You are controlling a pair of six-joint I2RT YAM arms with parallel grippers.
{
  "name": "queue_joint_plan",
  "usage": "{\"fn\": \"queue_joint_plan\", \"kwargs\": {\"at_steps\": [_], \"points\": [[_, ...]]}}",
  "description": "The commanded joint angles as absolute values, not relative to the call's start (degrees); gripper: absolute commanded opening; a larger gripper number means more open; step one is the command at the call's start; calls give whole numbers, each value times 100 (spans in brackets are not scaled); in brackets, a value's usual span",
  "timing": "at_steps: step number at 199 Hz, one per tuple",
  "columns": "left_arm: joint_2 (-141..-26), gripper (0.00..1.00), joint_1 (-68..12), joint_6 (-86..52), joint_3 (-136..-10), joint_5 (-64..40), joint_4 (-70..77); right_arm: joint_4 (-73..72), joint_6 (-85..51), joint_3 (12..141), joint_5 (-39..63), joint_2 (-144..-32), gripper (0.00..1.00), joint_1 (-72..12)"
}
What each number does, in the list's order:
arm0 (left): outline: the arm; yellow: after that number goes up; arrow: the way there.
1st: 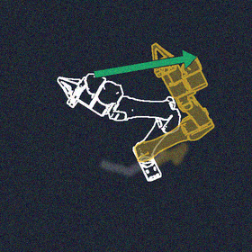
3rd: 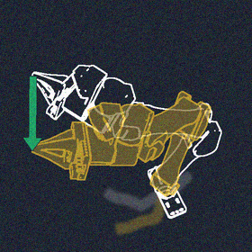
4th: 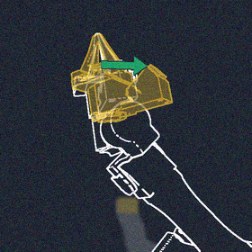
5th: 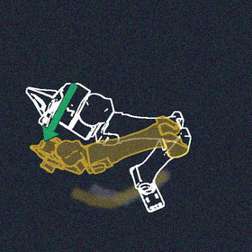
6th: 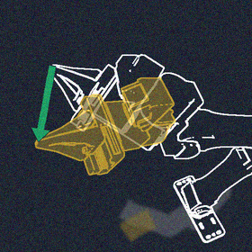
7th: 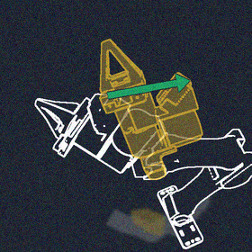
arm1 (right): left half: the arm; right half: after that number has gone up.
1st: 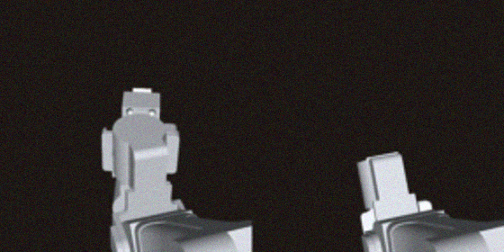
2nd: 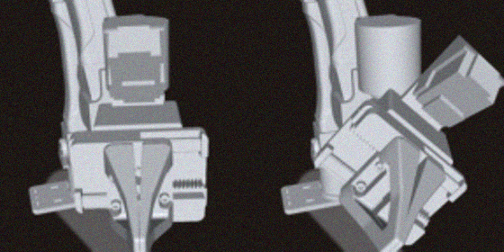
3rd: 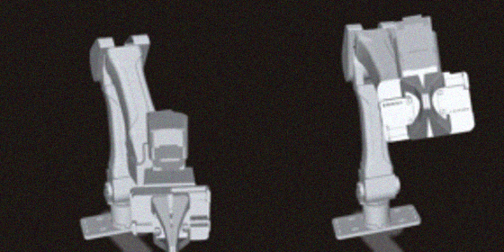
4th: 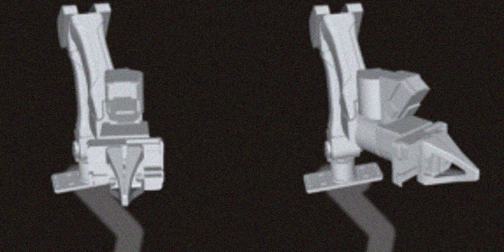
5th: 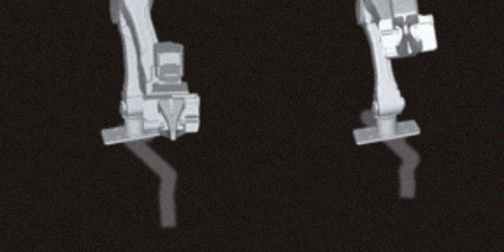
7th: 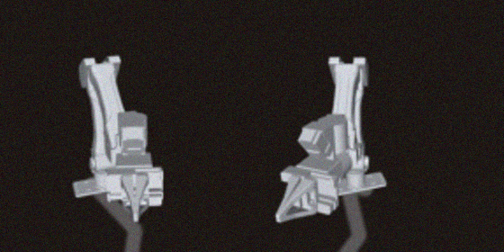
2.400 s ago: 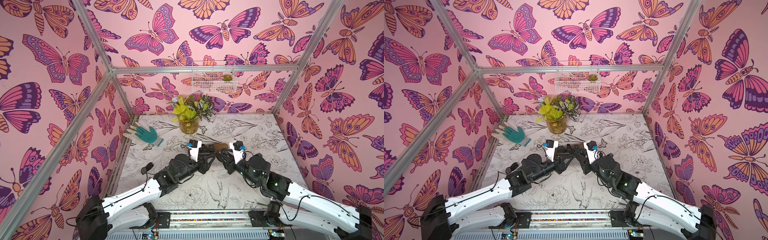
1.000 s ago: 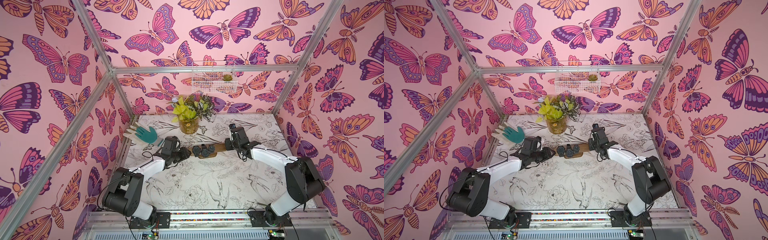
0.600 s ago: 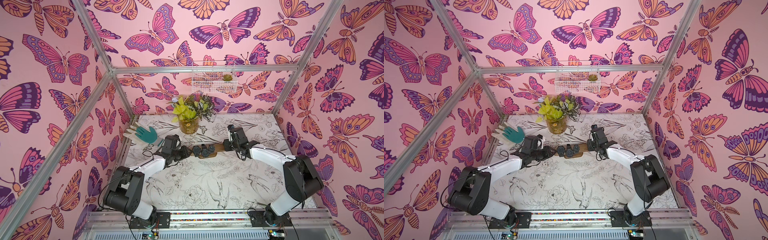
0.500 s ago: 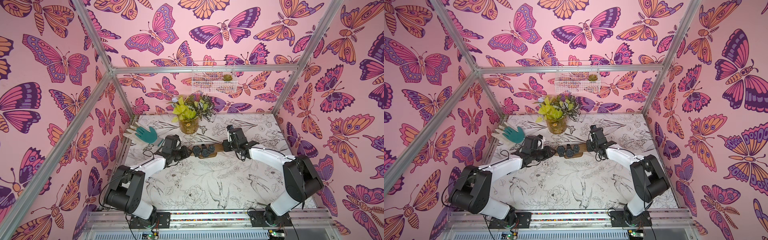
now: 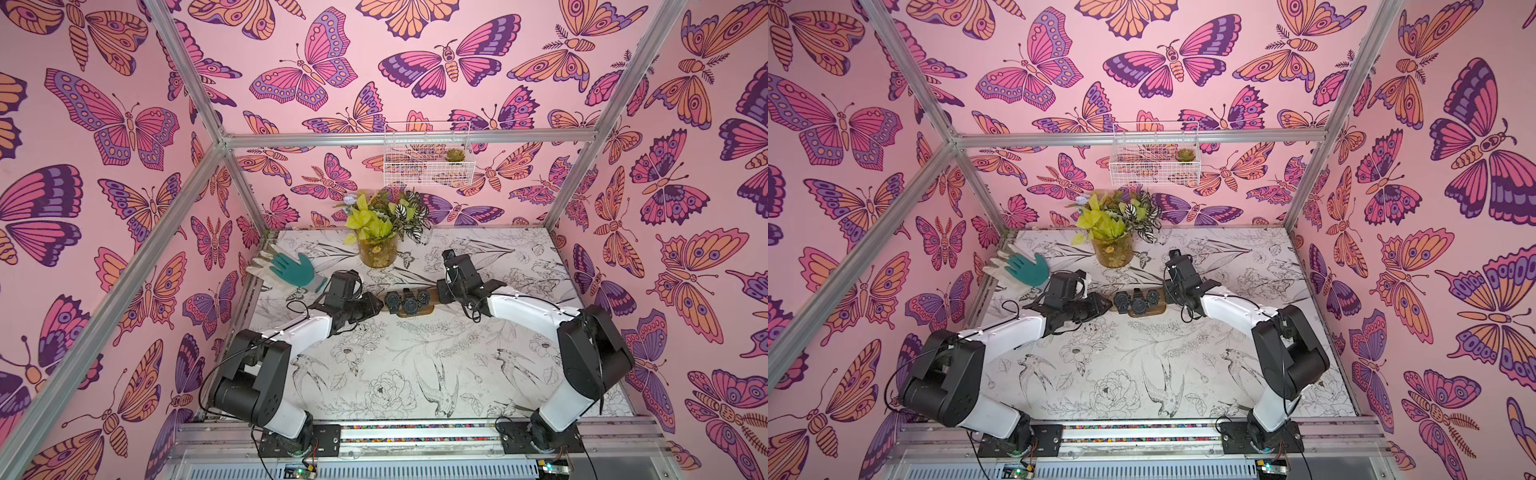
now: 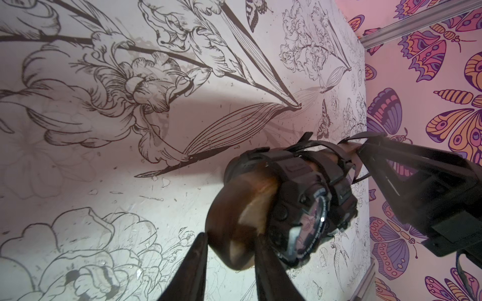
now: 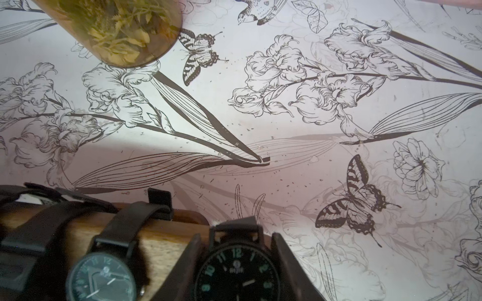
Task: Place watch on stand
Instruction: Place the watch on the stand.
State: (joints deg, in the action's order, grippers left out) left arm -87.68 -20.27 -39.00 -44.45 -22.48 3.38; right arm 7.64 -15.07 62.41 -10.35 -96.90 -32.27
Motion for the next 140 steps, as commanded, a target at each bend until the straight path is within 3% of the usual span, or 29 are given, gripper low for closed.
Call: {"fn": "queue_joint_plan", "kwargs": {"at_steps": [1, 140], "points": [[-8833, 33, -2115, -3797, -4560, -2398, 411, 1002, -1685, 6361, -714, -9791, 35, -3409], [-8768, 35, -2120, -3789, -4503, -2307, 405, 1314, -1799, 6120, -895, -9239, 56, -3387]]}}
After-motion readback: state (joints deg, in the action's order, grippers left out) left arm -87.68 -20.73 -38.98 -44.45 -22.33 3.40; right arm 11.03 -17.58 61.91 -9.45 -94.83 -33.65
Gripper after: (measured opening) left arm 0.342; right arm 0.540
